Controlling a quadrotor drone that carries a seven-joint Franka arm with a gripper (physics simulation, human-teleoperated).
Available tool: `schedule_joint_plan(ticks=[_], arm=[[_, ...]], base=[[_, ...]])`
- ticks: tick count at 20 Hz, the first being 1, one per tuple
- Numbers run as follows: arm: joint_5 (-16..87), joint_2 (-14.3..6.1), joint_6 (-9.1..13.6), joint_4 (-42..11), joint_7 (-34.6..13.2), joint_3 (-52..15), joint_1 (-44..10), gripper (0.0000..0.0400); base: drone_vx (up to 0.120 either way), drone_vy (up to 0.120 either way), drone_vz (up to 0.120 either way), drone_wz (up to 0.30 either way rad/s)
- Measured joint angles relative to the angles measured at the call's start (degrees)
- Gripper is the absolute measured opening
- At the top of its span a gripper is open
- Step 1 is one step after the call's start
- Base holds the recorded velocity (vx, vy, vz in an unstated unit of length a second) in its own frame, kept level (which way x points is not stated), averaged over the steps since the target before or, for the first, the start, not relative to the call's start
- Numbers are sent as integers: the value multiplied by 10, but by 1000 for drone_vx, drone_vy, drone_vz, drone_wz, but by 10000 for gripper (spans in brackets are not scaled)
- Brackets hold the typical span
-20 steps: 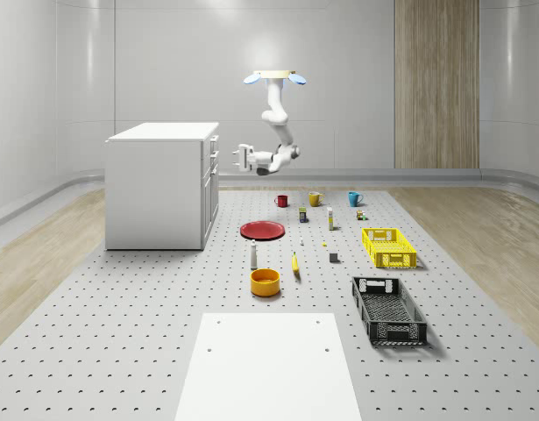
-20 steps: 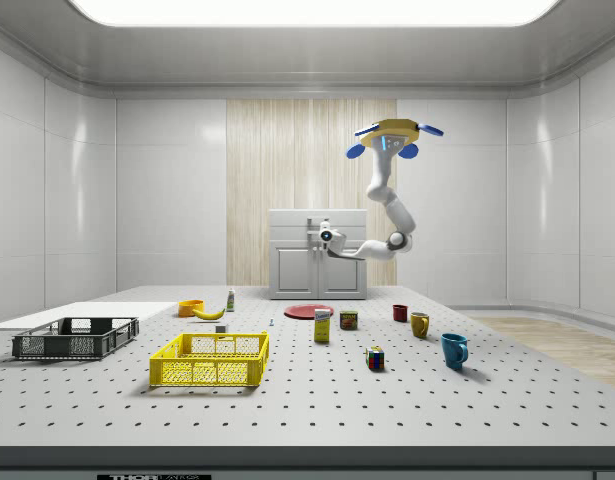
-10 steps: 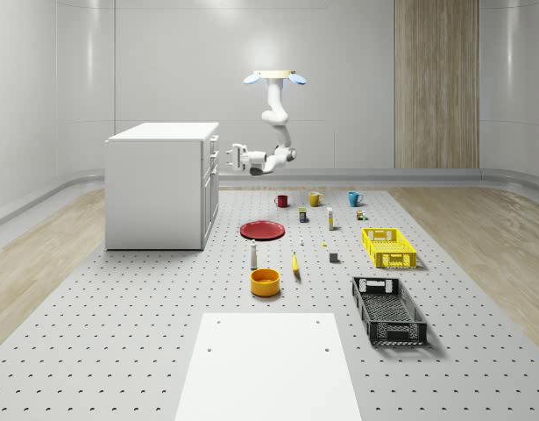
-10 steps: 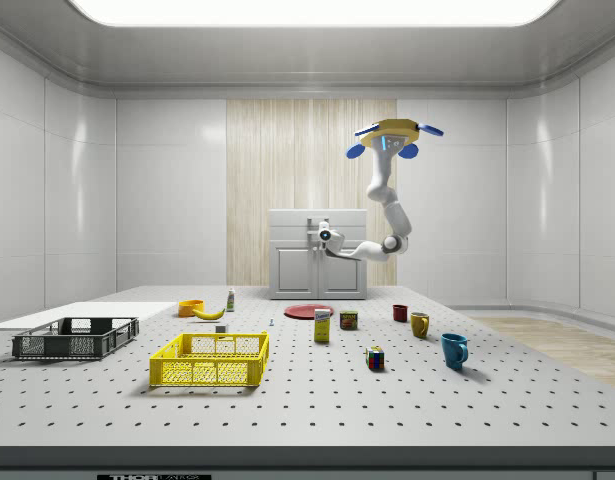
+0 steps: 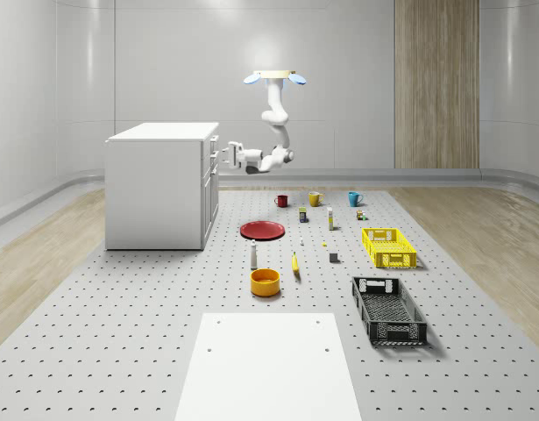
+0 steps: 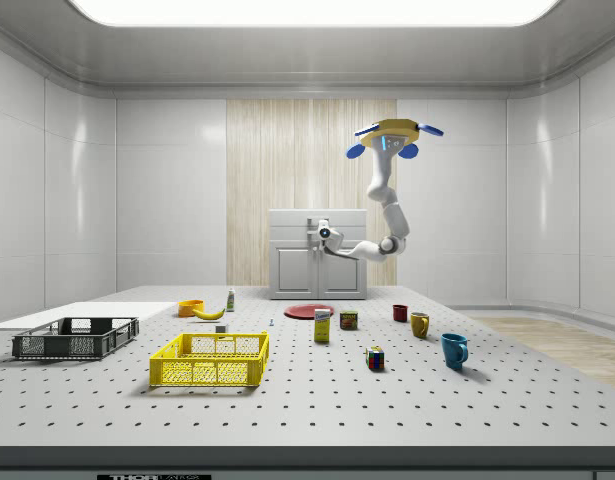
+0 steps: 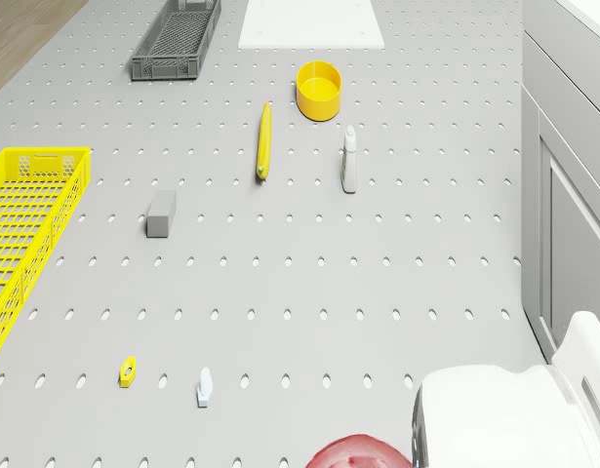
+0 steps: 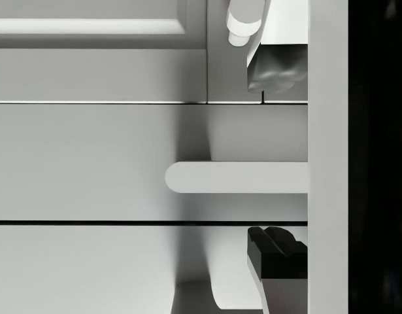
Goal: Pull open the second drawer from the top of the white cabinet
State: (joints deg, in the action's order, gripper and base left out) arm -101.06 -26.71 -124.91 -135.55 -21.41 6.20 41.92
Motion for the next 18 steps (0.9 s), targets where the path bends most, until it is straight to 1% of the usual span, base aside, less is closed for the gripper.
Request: schedule_joint_plan(ticks=[5,14,18], arm=[[-20,20,-6,15,7,-26,-11,300],[-43,42,-11,34,13,-65,-34,300],[-51,56,-13,46,15,-80,-44,300]], base=[[0,0,0,0],[0,0,0,0],[0,0,0,0]])
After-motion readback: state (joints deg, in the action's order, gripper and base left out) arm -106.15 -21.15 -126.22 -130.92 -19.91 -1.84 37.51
